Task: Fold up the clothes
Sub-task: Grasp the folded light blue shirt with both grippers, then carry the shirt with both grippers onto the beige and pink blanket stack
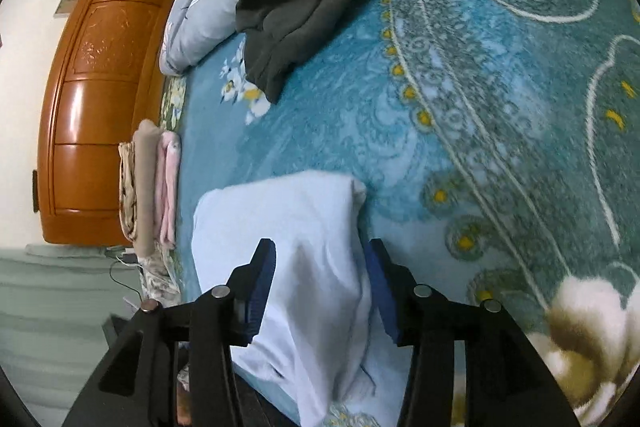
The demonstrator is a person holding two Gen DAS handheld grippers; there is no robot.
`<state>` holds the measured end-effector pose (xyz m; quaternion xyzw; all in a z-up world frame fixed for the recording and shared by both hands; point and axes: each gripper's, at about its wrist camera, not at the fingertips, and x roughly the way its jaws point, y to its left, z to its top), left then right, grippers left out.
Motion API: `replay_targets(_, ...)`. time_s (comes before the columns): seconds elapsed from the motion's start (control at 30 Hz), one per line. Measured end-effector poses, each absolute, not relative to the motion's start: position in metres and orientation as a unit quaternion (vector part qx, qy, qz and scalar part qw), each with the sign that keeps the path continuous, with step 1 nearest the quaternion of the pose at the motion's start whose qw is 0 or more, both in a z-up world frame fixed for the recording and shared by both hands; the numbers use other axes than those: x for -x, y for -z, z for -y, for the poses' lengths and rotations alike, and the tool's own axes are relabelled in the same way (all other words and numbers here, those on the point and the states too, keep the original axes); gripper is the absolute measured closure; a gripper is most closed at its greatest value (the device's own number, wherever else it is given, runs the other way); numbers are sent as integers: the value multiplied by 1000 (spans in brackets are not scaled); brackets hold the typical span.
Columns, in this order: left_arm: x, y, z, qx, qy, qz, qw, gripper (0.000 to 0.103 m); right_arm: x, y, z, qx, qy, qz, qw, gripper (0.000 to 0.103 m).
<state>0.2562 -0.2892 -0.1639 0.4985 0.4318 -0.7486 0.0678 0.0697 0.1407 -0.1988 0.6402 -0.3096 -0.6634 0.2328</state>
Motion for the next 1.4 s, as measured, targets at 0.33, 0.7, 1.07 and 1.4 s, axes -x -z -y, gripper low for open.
replay_targets(0.33,-197,191,250,-544,741,-393,24,46,-110,219,-134,-660,616,355,245,55)
replay_targets(0.7,-210,162,243,-506,774,-381,0,92,-88,187,-111,-648,656,311,231,93)
replay_targets(1.07,-218,47,402,-337,856,-387,67,92,-3,90,29,-608,669,204,376,93)
replay_targets(1.4,-218,-33,566,-186,895,-376,150,92,80,-41,310,-490,657,105,563,93)
